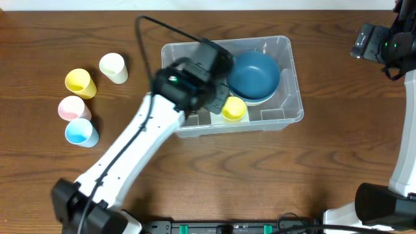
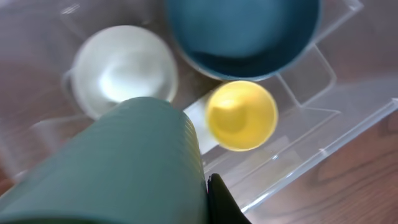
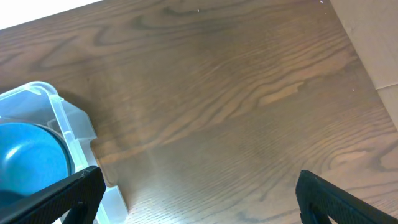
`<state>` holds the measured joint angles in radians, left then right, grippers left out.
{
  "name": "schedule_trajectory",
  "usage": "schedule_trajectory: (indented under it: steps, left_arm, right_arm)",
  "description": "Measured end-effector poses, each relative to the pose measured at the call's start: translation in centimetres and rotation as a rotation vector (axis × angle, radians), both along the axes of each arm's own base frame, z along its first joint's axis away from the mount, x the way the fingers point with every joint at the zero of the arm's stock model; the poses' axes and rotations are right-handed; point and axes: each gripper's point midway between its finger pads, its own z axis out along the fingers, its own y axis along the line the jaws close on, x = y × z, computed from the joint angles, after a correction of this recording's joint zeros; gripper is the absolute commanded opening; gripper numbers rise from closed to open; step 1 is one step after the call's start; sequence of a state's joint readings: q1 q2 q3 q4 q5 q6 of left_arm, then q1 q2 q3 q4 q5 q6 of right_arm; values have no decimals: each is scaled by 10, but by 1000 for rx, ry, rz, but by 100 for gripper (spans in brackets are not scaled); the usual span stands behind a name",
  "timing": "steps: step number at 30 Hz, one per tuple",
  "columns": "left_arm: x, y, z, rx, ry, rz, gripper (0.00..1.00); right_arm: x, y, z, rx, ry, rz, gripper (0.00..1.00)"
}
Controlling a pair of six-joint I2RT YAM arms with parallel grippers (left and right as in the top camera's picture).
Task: Pack container
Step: 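Carry the green cup over the bin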
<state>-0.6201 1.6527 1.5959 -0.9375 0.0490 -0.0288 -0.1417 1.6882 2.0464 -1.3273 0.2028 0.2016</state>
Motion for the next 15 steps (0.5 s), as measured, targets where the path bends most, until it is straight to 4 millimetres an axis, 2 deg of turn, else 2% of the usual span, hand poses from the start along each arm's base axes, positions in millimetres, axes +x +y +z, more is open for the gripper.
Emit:
schedule_trajectory:
  steps: [9, 15]
  left_arm:
    - [0, -38, -51, 51, 66, -73, 6]
    - [-12, -56, -64, 69, 85, -122, 6]
  right_arm:
    - [0, 0, 0, 0, 0, 0, 99]
    - [0, 0, 0, 0, 0, 0, 99]
